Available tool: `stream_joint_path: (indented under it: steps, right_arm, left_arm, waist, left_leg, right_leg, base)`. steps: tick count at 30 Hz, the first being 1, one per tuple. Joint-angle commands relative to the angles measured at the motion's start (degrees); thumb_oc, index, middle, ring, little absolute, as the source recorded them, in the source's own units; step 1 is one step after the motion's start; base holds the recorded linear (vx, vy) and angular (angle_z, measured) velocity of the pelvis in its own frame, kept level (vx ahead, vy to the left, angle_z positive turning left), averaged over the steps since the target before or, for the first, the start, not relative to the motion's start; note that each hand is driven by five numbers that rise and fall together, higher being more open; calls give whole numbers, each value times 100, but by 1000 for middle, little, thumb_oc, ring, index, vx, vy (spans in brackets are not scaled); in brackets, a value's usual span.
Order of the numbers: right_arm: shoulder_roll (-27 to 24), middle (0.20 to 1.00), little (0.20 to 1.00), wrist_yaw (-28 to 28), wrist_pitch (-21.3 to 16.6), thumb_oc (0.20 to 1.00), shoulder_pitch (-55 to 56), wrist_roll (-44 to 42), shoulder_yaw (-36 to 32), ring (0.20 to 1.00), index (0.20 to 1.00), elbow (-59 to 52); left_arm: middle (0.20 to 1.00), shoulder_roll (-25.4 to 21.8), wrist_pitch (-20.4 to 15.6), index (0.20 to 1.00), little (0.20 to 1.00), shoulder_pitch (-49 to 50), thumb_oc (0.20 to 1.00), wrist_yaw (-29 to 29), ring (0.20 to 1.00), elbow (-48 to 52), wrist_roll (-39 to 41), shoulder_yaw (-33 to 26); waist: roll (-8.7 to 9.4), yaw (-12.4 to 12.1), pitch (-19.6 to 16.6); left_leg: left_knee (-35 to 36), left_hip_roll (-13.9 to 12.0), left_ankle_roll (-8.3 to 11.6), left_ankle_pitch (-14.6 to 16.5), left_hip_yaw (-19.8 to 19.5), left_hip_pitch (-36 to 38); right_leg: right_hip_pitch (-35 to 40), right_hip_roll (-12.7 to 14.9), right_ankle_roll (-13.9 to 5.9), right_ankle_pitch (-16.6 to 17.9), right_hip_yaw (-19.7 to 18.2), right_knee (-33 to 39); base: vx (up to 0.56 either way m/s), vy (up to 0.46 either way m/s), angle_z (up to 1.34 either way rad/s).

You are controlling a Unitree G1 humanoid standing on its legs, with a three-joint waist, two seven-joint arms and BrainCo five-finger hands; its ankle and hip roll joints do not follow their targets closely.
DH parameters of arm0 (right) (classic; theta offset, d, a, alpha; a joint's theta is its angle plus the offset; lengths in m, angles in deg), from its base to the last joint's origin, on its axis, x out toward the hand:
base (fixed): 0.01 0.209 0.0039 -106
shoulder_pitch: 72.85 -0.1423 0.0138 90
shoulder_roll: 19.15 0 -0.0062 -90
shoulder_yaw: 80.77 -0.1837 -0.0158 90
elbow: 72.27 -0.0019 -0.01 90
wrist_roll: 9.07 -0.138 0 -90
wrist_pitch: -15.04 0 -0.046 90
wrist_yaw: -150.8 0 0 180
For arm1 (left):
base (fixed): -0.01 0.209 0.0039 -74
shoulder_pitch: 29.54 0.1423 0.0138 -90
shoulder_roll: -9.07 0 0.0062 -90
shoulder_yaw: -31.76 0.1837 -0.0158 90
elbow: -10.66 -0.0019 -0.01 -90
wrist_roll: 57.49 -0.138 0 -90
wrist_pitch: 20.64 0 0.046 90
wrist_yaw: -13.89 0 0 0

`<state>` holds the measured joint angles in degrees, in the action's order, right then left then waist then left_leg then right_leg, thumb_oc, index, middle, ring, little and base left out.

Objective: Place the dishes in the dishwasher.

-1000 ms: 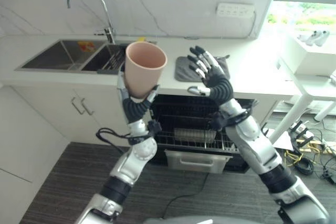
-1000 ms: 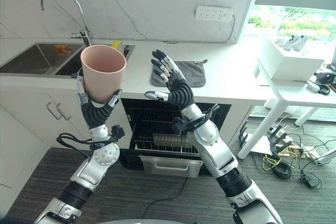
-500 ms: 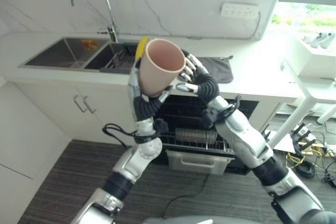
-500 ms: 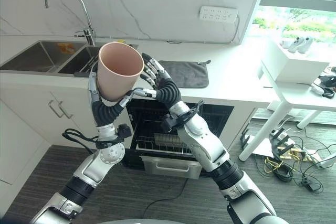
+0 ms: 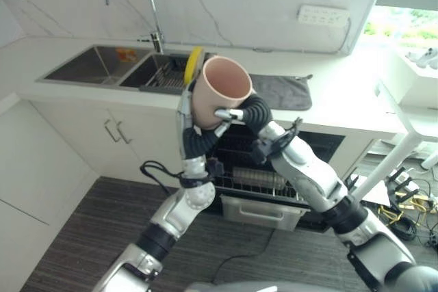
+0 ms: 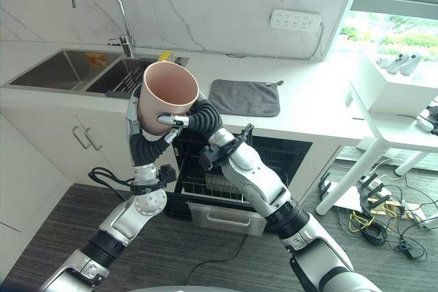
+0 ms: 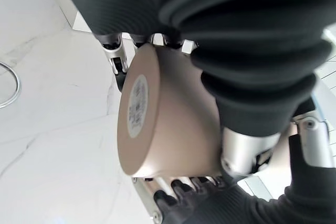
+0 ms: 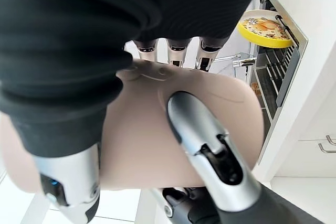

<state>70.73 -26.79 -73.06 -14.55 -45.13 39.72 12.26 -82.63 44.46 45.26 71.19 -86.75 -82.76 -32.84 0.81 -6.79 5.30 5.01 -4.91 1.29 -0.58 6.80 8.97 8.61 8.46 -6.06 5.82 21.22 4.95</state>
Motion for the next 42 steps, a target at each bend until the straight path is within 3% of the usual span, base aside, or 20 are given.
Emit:
stream_joint_path:
  steps: [1, 22, 23, 24, 25, 33, 34, 35, 36, 37, 38, 39, 40, 41, 42]
  right_arm:
    - [226, 1000, 1000, 146, -293, 1000, -824, -28, -147, 1000, 1000, -97]
    - [362, 1000, 1000, 270, -353, 1000, -1140, 66, -12, 1000, 1000, 5]
    - [357, 555, 555, 289, -367, 555, -1166, 102, -7, 555, 555, -1]
    - [344, 416, 416, 303, -387, 416, -1181, 146, 0, 416, 416, -17]
    - [340, 200, 200, 340, -426, 200, -1203, 175, 23, 200, 200, -21]
    - [398, 200, 200, 469, -569, 200, -1294, 155, 55, 200, 200, 27]
    - [407, 200, 200, 479, -595, 200, -1289, 168, 49, 200, 200, 12]
    - [418, 200, 200, 493, -600, 200, -1286, 173, 45, 200, 200, 5]
    - [424, 200, 200, 512, -609, 200, -1280, 153, 44, 200, 200, 1]
    - [439, 200, 200, 540, -609, 200, -1275, 80, 45, 200, 200, 4]
    - [450, 200, 200, 559, -619, 200, -1262, 37, 42, 200, 200, 11]
    - [460, 200, 200, 588, -625, 200, -1252, 11, 49, 200, 200, 10]
    - [473, 200, 200, 609, -643, 200, -1244, -41, 50, 200, 200, 18]
    - [495, 200, 200, 662, -687, 200, -1241, -81, 51, 200, 200, 29]
    - [512, 200, 200, 732, -752, 200, -1238, -100, 46, 200, 200, 45]
  left_arm:
    - [200, -93, -205, 200, 200, -628, 200, -33, 200, -104, 78, 354]
    - [200, -60, -308, 200, 200, -560, 200, -301, 200, -46, 61, 753]
    - [200, -64, -311, 200, 200, -573, 200, -294, 200, -41, 49, 773]
    - [200, -67, -301, 200, 200, -585, 200, -290, 200, -24, 34, 793]
    - [200, -60, -273, 200, 200, -609, 200, -272, 200, -20, 25, 827]
    - [200, -81, -107, 200, 200, -701, 200, -229, 200, 25, -93, 875]
    - [244, -86, -84, 244, 244, -708, 244, -216, 244, 24, -153, 880]
    - [479, -87, -67, 479, 479, -714, 479, -199, 479, 17, -205, 885]
    - [595, -87, -51, 595, 595, -720, 595, -197, 595, 17, -231, 892]
    - [354, -93, -15, 354, 354, -724, 354, -207, 354, 19, -228, 907]
    - [297, -107, 21, 297, 297, -719, 297, -234, 297, 24, -223, 905]
    - [442, -123, 35, 442, 442, -725, 442, -226, 442, 22, -191, 911]
    - [812, -139, 37, 812, 812, -724, 812, -214, 812, 18, -192, 903]
    - [1000, -143, 27, 1000, 1000, -725, 1000, -237, 1000, -10, -142, 902]
    - [1000, -144, 18, 1000, 1000, -720, 1000, -256, 1000, -36, -105, 904]
  waist:
    - [187, -144, 76]
    - [214, -271, 167]
    - [214, -275, 172]
    - [215, -279, 174]
    - [218, -281, 174]
    - [203, -288, 165]
    - [198, -289, 167]
    - [193, -291, 168]
    - [191, -292, 170]
    - [188, -294, 172]
    - [183, -297, 174]
    - [179, -297, 175]
    - [173, -300, 173]
    - [166, -303, 172]
    - [160, -305, 169]
  left_leg:
    - [-425, 41, 297, 686, 149, -4]
    - [-591, 111, 235, 782, 112, -75]
    - [-587, 110, 233, 783, 111, -73]
    - [-591, 112, 232, 787, 109, -76]
    - [-587, 115, 231, 783, 104, -76]
    - [-584, 130, 216, 786, 78, -65]
    - [-587, 133, 214, 787, 72, -67]
    - [-589, 133, 213, 788, 71, -68]
    - [-590, 132, 213, 787, 69, -69]
    - [-591, 133, 213, 788, 69, -71]
    - [-588, 134, 211, 787, 65, -70]
    - [-590, 136, 210, 786, 61, -71]
    - [-591, 137, 208, 784, 61, -73]
    - [-586, 136, 206, 779, 62, -70]
    - [-583, 134, 207, 774, 64, -68]
  right_leg:
    - [195, 294, -305, -926, -330, -460]
    - [180, 317, -274, -930, -292, -499]
    - [181, 316, -273, -929, -290, -497]
    - [185, 318, -273, -931, -285, -493]
    - [181, 318, -277, -927, -281, -498]
    - [180, 317, -272, -945, -285, -527]
    - [179, 316, -271, -946, -286, -530]
    - [178, 317, -272, -948, -283, -534]
    - [177, 318, -272, -949, -283, -537]
    - [182, 319, -269, -954, -281, -535]
    - [184, 318, -267, -956, -281, -536]
    - [182, 317, -267, -958, -280, -542]
    - [185, 315, -263, -962, -282, -541]
    - [188, 313, -258, -961, -280, -540]
    - [191, 314, -257, -960, -275, -537]
  base:
    - [0, 0, 0]
    - [2, 0, 0]
    - [-2, -4, 3]
    - [0, -8, 7]
    - [6, -13, 9]
    - [5, -4, 3]
    - [0, 0, 0]
    - [0, 0, 0]
    - [0, 0, 0]
    - [0, 0, 0]
    - [0, 0, 0]
    - [0, 0, 0]
    - [0, 0, 0]
    - [0, 0, 0]
    - [0, 0, 0]
